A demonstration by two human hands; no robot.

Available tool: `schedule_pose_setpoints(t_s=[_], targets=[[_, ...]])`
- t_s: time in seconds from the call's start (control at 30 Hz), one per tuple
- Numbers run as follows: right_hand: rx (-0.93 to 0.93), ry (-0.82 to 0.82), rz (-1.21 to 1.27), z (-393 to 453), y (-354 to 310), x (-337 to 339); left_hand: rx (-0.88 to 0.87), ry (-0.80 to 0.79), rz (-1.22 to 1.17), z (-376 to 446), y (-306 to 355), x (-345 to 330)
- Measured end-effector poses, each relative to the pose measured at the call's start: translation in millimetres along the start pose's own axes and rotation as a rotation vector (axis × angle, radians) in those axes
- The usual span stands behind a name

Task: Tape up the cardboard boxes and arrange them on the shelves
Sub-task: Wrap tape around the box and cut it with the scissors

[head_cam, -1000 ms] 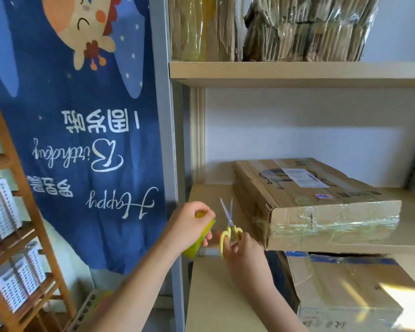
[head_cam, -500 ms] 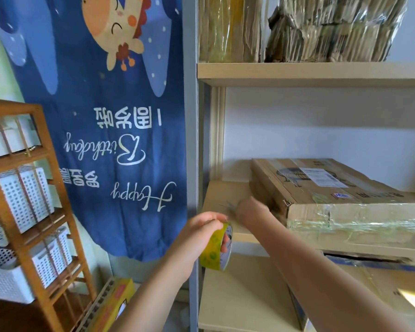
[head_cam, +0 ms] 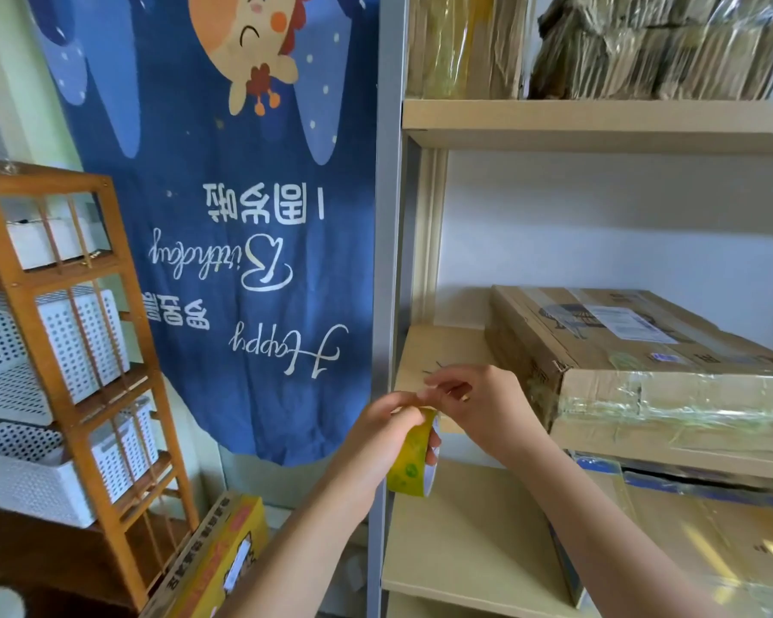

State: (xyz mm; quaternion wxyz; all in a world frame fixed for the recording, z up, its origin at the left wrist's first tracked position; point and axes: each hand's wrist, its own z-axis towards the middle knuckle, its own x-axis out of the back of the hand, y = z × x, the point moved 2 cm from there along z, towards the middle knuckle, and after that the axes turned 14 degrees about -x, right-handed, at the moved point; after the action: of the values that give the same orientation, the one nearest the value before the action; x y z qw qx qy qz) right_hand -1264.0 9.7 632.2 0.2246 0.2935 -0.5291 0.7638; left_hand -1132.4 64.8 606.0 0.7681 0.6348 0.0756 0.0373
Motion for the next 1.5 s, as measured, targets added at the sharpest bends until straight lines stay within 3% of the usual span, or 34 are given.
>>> schedule_pose_setpoints(t_s=[0.27,0.53,0.8,0.97,1.17,1.33,1.4,1.5], targets=[[0.144,0.151,-0.16,-14,8,-23,0.027,0.0,-0.057,6,-13,0],[0.065,0.119,-0.226,-4,21,-30,0.033,-0.169,0.159,-3,-27,0],[-0.025,0.053,-0.3,12,26,-33,0.322,-0.026,-0.061,13,-64,-18],[-0.106,0.011,-0.301,43,29,-33,0.271,0.074,-0.03,37,-73,-25],[-0.131,-0.036,-0.446,59,31,-44,0.135,0.044,0.255,44,-86,-22],[-0.047,0.118,-0.51,59,28,-35,0.063,0.161,0.426,45,-105,-16],[0.007,0.097,-0.596,49,29,-46,0.102,0.229,0.529,45,-115,-16],[-0.074,0.048,-0.564,44,33,-59,0.089,0.395,0.869,35,-119,-18]])
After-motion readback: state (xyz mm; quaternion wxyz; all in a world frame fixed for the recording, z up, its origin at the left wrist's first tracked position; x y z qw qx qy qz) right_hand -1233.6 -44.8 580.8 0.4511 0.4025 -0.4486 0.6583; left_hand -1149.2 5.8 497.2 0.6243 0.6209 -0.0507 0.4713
